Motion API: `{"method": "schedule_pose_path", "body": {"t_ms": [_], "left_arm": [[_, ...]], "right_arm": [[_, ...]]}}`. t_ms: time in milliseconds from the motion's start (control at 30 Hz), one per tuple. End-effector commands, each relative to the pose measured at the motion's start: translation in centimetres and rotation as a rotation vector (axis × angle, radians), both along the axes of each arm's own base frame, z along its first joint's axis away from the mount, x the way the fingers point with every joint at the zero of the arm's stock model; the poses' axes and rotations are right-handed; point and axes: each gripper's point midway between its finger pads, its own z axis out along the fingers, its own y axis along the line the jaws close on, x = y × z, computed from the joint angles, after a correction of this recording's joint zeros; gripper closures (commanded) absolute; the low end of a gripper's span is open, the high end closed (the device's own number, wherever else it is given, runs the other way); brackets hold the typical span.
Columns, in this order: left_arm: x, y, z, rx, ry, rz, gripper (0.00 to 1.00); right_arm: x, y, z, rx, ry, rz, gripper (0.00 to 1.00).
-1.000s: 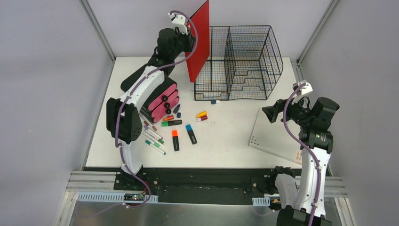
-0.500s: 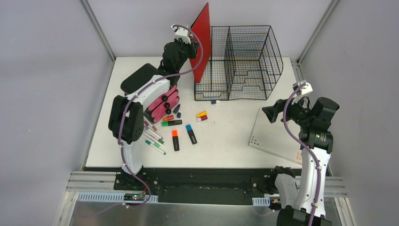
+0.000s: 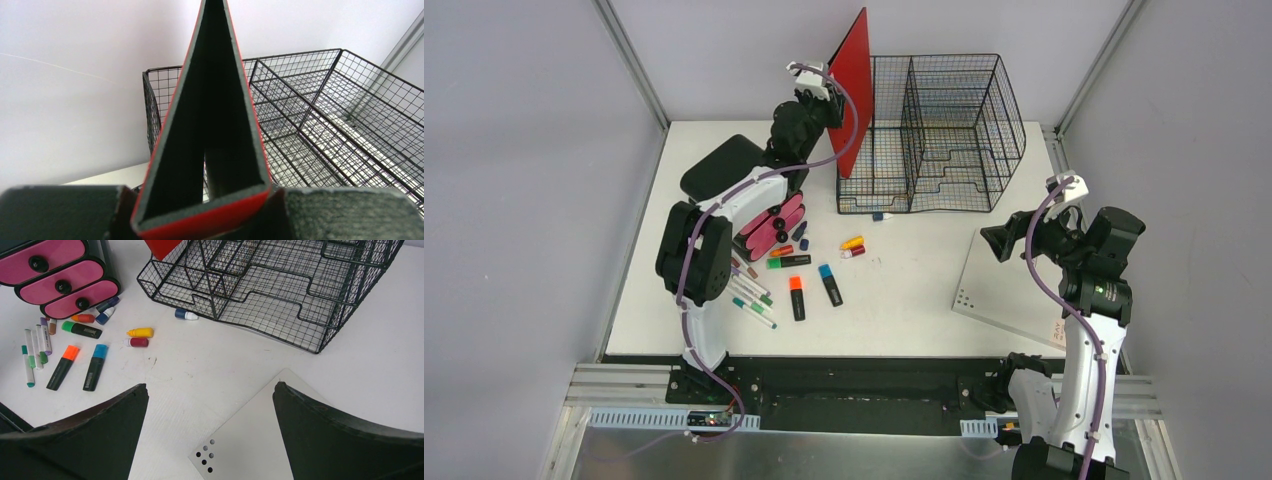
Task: Organize the desk
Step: Place the folder in the storage box.
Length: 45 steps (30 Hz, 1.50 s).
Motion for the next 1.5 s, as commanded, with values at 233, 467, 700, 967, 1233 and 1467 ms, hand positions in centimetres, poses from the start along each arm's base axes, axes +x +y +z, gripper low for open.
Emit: {"method": "schedule_pose_path", "body": {"t_ms": [233, 467, 700, 967, 1233, 1467], "left_arm": [[-0.8, -0.5, 1.1, 0.000, -0.107, -0.011, 1.00], [-0.2, -0.4, 5.1, -0.032, -0.190, 0.015, 1.00], [0.4, -1.4, 5.7, -0.015, -0.199, 0.002, 1.00], [-0.2, -1.4, 1.4, -0.001, -0.139, -0.015, 1.00], [-1.2, -1.6, -0.9, -0.018, -0.094, -0.047, 0.72], [-1.7, -1.9, -1.0, 0.004, -0.068, -0.077, 0.51]], "right_arm": [[-0.1, 0.3, 0.4, 0.012, -0.018, 0.013, 0.01], [-0.1, 0.3, 0.2, 0.015, -0.011, 0.014, 0.01], [-0.1, 0.3, 0.2, 0.015, -0.012, 0.014, 0.01], [-0.1, 0.3, 0.3, 0.013, -0.017, 0.012, 0.01], [-0.1, 0.2, 0.3, 0.014, -0.015, 0.010, 0.01], [-0.1, 0.2, 0.3, 0.014, -0.015, 0.008, 0.01]]}}
